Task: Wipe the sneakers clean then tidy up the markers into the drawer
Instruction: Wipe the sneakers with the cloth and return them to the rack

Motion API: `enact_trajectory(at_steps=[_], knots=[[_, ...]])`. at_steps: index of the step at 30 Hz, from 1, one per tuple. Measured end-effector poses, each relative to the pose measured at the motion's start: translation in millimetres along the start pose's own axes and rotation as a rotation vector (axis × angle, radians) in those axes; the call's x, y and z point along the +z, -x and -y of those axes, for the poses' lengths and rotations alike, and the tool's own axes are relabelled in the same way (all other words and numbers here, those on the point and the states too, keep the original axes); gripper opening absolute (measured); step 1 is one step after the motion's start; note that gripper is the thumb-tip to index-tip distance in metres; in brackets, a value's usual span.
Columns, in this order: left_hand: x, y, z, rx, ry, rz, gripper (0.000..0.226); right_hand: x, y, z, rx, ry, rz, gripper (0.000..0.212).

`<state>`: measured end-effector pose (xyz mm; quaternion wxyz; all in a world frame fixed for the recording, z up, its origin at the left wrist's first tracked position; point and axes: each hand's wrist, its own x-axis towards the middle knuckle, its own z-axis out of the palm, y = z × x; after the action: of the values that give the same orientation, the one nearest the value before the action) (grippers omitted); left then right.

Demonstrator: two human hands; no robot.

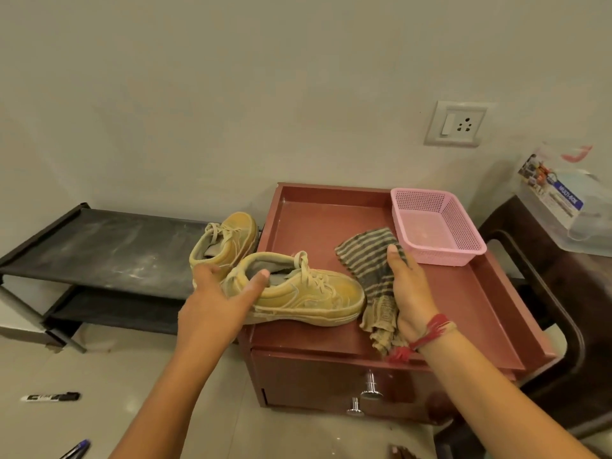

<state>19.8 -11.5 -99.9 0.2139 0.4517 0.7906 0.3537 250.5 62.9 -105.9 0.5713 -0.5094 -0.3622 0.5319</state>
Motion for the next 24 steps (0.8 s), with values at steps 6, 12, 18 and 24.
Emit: enact_trajectory(at_steps=[6, 12, 18, 24], knots=[[-9.2, 11.4, -31.1, 0.482, 0.314, -0.096, 0.090, 2.0, 29.1, 32.1, -0.229, 0.047, -0.004, 0.019], [2.4, 21.8, -58.5, 0.772, 0.322, -0.140, 0.105, 14.7, 69.8, 61.9, -0.713, 0.295, 0.186, 0.023], [9.9, 27.5, -56.3, 0.965, 0.356, -0.100, 0.096, 21.8, 86.4, 37.2, -0.910, 0.797, 0.440, 0.039], [12.4, 23.2, -52.6, 0.953, 0.300, -0.193, 0.099, 19.7, 79.0, 35.7, -0.519, 0.320, 0.397, 0.046]])
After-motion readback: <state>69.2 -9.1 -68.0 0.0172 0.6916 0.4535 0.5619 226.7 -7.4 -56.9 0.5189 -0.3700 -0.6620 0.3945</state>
